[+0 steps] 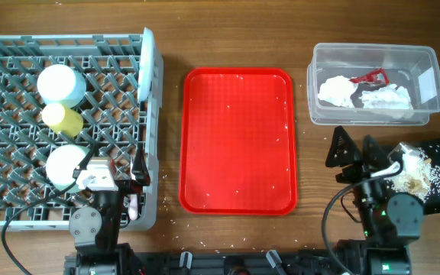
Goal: Sort waste into correct bins and load items into the dishwasher rack
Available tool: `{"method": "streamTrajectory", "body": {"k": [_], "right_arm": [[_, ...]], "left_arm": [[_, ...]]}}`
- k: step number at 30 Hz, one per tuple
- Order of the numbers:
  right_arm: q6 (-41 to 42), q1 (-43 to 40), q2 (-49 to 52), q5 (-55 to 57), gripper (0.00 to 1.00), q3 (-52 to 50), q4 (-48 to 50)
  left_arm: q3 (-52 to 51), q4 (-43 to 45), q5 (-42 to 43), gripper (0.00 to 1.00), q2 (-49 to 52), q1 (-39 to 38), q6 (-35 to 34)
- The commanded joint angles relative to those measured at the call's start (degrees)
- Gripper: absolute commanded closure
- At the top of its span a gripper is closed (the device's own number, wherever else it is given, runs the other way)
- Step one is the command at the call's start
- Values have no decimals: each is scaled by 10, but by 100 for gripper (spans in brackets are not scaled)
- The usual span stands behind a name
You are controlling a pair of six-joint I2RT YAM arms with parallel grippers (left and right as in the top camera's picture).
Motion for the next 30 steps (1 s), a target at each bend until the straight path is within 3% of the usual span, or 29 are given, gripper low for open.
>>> {"method": "streamTrajectory", "body": {"k": [1,7,11,20,24,30], "right_arm": [[-57,-3,-32,-20,0,-42,40],[-102,-3,-110,-19,0,-116,88],[-111,-3,-110,-7,0,-137,108],[-394,-3,-110,26,0,-137,65],[-353,-3,-110,26,0,-137,65],[-370,-3,-110,22,0,-137,66]], "left_arm": [[-4,-1,-3,0,-5,4,11],[-4,-1,-3,0,-5,4,11],[-4,-1,-3,0,-5,4,11],[-4,-1,-3,0,-5,4,11],[-4,-1,-3,0,-5,4,11],[-4,-1,-3,0,-5,4,11]]}}
